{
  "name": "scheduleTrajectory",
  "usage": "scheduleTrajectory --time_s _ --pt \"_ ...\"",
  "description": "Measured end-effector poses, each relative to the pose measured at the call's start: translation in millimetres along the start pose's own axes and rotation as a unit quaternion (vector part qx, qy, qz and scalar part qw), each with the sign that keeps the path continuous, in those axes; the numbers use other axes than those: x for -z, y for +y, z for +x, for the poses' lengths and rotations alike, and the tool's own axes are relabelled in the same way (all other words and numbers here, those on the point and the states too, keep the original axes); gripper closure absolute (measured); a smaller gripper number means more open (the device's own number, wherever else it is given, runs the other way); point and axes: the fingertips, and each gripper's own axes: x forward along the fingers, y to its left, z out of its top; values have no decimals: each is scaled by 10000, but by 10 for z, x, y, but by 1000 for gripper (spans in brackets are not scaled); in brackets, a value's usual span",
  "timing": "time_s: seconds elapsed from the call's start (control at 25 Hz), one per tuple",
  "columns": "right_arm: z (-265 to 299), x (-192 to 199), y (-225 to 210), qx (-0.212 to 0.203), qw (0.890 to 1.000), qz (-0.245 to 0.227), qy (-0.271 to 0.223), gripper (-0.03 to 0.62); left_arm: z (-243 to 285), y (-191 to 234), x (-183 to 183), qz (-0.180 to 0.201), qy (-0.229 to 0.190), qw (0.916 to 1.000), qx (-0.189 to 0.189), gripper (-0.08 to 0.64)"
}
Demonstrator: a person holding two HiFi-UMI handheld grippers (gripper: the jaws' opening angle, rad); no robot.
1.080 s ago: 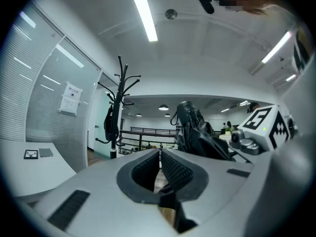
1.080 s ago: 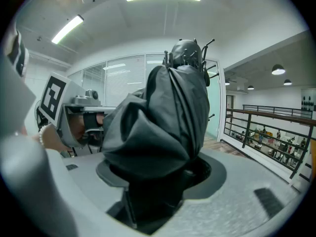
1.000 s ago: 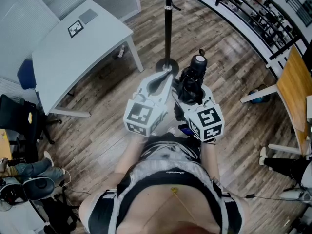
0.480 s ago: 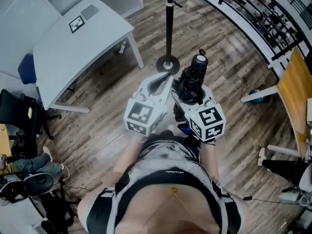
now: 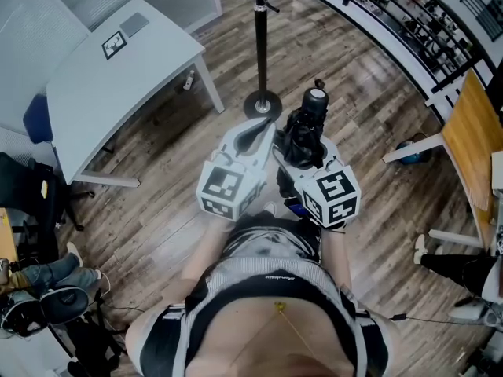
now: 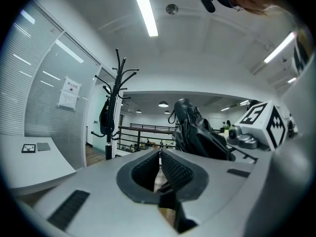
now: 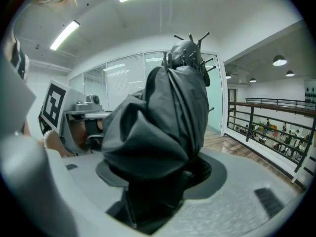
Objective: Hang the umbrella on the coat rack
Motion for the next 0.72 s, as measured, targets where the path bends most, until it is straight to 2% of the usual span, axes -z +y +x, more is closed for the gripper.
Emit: scheduleTrajectory --time_s 0.16,0.4,0.72 --pt "-27 -13 -55 -26 10000 -8 -12 311 41 -34 41 -33 97 9999 0 545" --pt "-46 1 -94 -63 9999 -63 56 311 74 -10 52 -76 15 9999 -105 545" --pt "167 21 -152 -58 9999 -24 150 311 170 202 96 -109 41 9999 -98 545"
